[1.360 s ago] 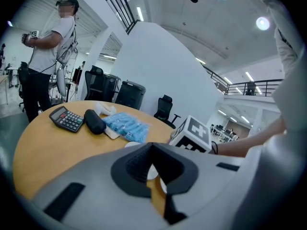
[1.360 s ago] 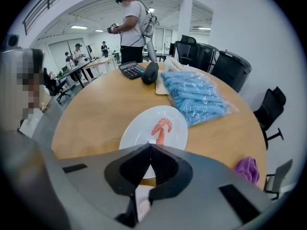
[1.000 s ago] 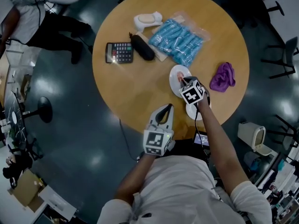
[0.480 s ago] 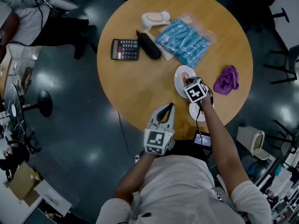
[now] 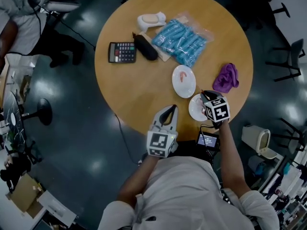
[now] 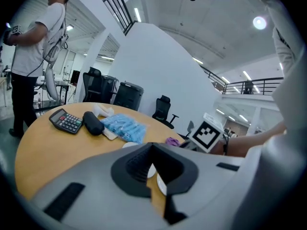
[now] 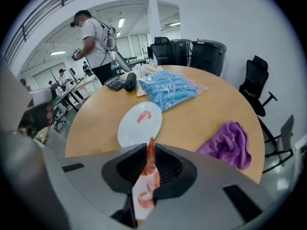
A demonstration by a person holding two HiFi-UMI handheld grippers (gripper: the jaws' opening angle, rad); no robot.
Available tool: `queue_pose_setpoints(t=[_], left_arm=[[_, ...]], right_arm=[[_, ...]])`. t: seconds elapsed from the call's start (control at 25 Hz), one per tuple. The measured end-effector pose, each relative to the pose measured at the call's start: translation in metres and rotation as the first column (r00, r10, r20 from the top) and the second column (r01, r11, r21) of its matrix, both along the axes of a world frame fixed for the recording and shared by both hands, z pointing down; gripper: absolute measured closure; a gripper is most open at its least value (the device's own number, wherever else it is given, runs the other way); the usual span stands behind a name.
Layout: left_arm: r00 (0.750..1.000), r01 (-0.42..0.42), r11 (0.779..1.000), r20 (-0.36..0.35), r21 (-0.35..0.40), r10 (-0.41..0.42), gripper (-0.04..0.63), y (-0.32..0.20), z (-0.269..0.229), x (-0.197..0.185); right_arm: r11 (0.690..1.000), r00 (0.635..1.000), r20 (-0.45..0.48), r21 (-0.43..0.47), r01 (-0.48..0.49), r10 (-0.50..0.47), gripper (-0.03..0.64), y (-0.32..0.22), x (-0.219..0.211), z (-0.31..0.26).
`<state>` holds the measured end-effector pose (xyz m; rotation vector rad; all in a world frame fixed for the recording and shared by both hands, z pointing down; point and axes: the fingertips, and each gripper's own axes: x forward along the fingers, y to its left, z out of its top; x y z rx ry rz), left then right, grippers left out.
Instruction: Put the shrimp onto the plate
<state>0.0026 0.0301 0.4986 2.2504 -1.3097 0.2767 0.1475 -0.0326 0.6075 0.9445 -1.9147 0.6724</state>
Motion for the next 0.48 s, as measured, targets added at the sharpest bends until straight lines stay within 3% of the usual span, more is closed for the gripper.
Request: queue_pose_setpoints(t=[0.24,0.48], left_arm=[[0.999,-0.049,0.999,0.010,-0.009,0.049,0.588,0.006,0.004,0.019],[0.998,-0.059,0.998,0.009,-0.018,0.060,0.588,0.008,0.008,0.028]], right_arm=[[0.996,0.999,-0.023,-0.090,-0.028,0.026,0.555,0.061,0.015,0.037],[0.995,0.999,-0.046,-0.096,-0.016,0.012,0.555,0.068,0.010,0.051]])
